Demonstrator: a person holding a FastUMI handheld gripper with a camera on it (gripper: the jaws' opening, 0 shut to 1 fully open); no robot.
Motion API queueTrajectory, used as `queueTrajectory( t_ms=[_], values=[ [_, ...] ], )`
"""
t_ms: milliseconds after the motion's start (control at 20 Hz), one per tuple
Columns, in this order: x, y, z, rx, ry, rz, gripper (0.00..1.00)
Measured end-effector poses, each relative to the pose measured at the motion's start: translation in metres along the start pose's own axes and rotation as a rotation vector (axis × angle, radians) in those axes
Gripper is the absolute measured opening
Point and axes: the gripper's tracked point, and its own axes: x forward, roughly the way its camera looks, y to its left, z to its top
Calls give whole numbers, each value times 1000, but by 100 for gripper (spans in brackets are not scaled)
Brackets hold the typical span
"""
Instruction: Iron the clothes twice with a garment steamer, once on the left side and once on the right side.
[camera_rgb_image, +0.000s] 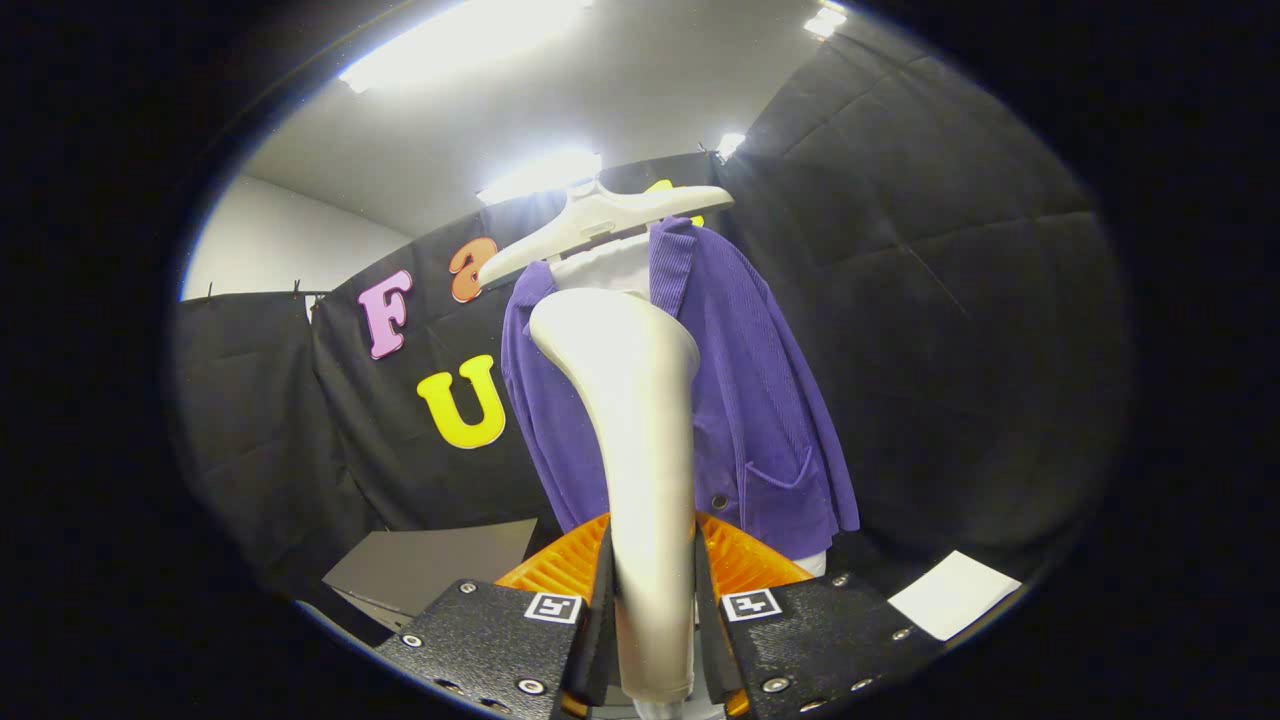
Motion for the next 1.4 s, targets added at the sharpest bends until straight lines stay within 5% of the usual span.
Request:
queueTrajectory(
  t_ms=[600,1400],
  values=[
    [114,-49,76,130,-153,-102,36],
    [147,-79,-30,66,110,-145,37]
  ],
)
